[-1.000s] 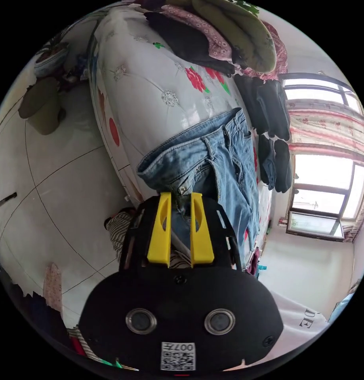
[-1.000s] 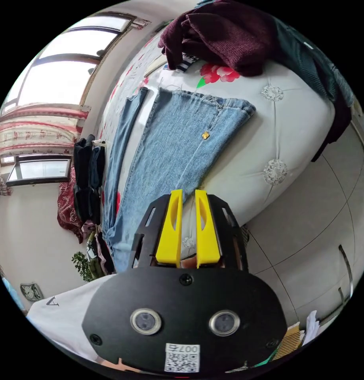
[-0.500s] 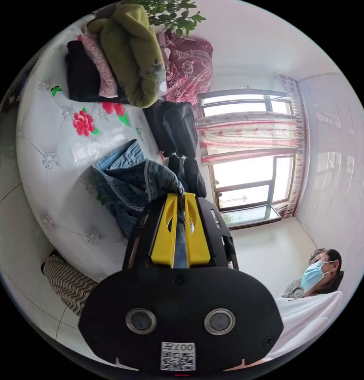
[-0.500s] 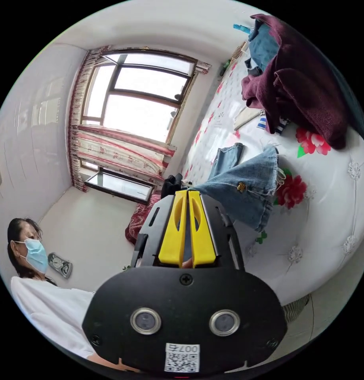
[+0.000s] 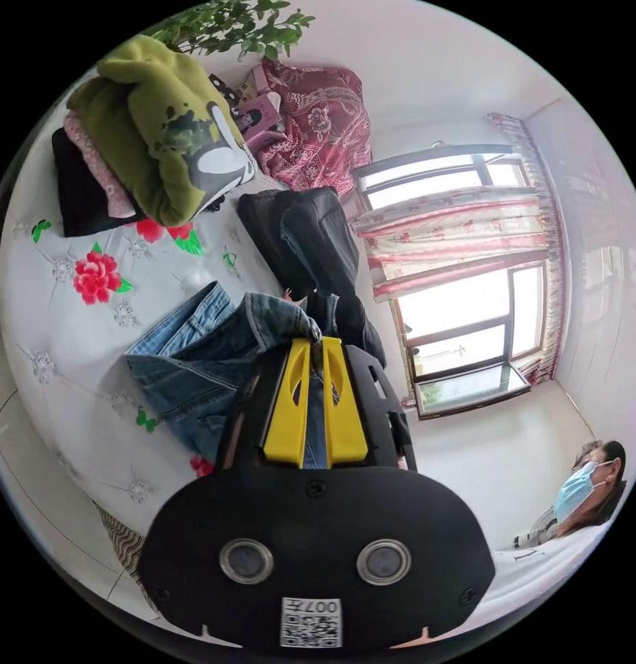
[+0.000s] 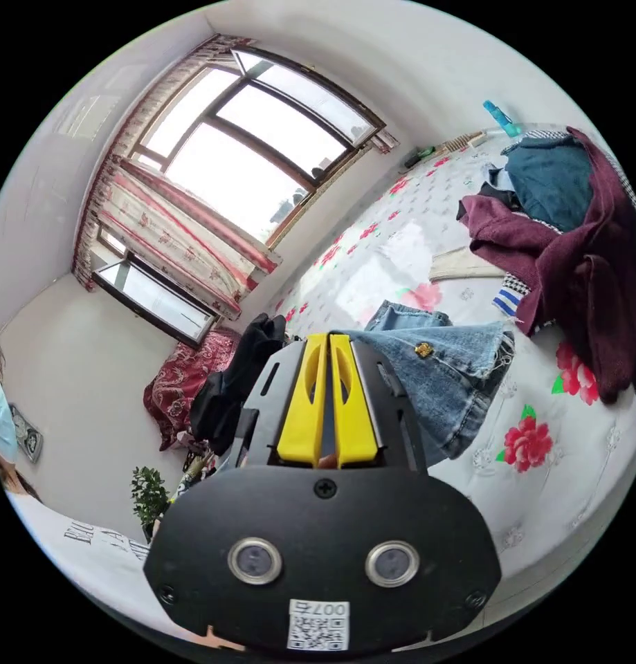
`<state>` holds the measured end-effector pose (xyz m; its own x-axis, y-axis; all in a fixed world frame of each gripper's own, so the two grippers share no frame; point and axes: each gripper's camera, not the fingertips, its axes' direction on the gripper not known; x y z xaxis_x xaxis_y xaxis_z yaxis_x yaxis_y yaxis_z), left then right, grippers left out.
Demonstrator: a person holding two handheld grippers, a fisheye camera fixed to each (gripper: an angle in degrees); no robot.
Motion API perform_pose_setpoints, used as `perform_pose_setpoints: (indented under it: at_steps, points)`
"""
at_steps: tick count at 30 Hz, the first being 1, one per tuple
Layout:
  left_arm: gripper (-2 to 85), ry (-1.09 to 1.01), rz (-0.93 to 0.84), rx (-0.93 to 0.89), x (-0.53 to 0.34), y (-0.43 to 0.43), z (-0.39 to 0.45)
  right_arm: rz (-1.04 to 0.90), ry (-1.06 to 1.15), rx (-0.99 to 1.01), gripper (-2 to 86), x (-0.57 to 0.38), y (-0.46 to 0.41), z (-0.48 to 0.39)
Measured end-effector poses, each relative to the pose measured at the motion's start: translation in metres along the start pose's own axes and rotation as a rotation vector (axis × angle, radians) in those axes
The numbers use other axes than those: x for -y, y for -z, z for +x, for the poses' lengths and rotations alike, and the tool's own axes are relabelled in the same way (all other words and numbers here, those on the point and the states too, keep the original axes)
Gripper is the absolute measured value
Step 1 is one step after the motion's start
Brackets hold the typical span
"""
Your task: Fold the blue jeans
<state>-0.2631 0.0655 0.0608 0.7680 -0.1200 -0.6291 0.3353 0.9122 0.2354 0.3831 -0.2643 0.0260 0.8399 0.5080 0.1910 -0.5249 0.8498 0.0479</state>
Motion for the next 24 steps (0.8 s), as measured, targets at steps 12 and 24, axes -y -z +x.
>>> perform_pose_setpoints:
  at_steps: [12, 24]
  points:
    - [7.1, -0.156, -0.101, 0.381, 0.046, -0.182, 0.037, -0.366, 0.181, -0.426, 3.6, 0.053, -0.241, -0.021]
    - [10.9, -0.937, -0.584, 0.863, -0.006, -0.332, 0.134, -0.626, 0.553, -0.551, 5.2, 0.079, -0.368, -0.067]
